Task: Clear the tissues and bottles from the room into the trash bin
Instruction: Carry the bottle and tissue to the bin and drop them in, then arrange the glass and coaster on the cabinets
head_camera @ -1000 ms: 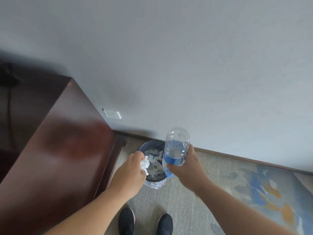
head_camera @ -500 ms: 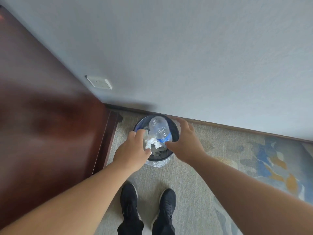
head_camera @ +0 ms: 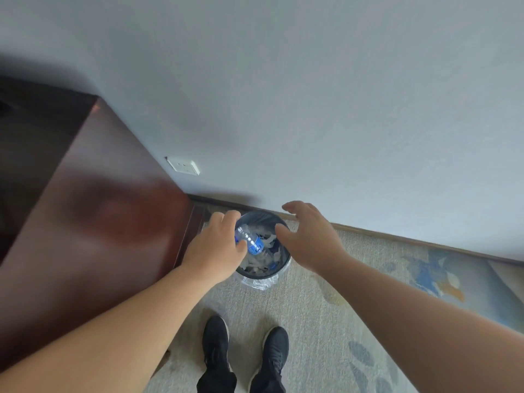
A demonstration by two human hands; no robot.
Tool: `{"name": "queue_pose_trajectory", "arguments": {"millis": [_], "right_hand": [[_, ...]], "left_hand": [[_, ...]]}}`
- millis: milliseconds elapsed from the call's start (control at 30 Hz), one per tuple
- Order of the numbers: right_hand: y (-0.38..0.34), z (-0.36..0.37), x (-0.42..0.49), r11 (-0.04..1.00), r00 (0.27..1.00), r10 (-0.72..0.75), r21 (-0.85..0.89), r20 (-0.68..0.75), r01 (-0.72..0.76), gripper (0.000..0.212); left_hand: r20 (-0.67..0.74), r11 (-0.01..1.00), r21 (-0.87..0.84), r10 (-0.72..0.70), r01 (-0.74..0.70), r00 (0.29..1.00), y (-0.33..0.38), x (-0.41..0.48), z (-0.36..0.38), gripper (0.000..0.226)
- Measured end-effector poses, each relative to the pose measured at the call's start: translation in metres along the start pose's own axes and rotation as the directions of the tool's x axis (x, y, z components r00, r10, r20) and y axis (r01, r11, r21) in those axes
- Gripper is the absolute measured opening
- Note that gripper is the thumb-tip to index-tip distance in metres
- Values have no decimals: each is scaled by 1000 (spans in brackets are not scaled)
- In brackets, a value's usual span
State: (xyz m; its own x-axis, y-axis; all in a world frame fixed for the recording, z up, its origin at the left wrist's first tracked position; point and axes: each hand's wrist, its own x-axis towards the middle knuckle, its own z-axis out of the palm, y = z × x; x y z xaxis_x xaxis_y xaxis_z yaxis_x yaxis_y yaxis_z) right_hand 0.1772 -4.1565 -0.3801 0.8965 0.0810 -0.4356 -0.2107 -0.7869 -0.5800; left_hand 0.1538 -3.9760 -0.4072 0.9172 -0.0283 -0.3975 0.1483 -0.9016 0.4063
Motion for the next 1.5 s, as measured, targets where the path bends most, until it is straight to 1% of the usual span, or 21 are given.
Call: {"name": "queue_pose_trajectory", "arguments": {"millis": [233,433,600,833,1100,1200,1300,1400,1500], "right_hand": [[-55,-60,-48,989,988,-147,-6,-51,147,45],[-103,-98,-88,967,962,-253,-5,-106,254,44],[-137,-109,-131,938,930,-348,-34,-122,346,43],[-172,-100,-213,893,881,-450,-61,-143,446,40],[-198,-64,-338,825,810,-563,-50,-162,563,40],[-211,-47,-380,787,776,-614,-42,-141,615,40],[-228,-31,-415,750,745,-661,-40,-92,660,41],[-250,-15,-444,694,693,-720,-45,-32,719,41],[-273,3,-467,620,622,-783,-51,17,783,39]], "left_hand": [[-149,1000,26,20,-17,989,34,-55,-78,49],[-297,997,48,65,-53,953,55,-101,-138,49],[-366,995,68,86,-66,927,65,-148,-171,49],[-452,994,81,101,-72,886,56,-236,-193,48],[-578,999,49,45,-20,814,18,-392,-196,49],[-627,999,19,-18,39,779,0,-448,-202,48],[-662,994,-23,-93,104,744,-15,-497,-207,47],[-700,982,-67,-171,174,693,-28,-539,-212,47],[-731,964,-121,-249,238,635,-40,-577,-214,48]]}}
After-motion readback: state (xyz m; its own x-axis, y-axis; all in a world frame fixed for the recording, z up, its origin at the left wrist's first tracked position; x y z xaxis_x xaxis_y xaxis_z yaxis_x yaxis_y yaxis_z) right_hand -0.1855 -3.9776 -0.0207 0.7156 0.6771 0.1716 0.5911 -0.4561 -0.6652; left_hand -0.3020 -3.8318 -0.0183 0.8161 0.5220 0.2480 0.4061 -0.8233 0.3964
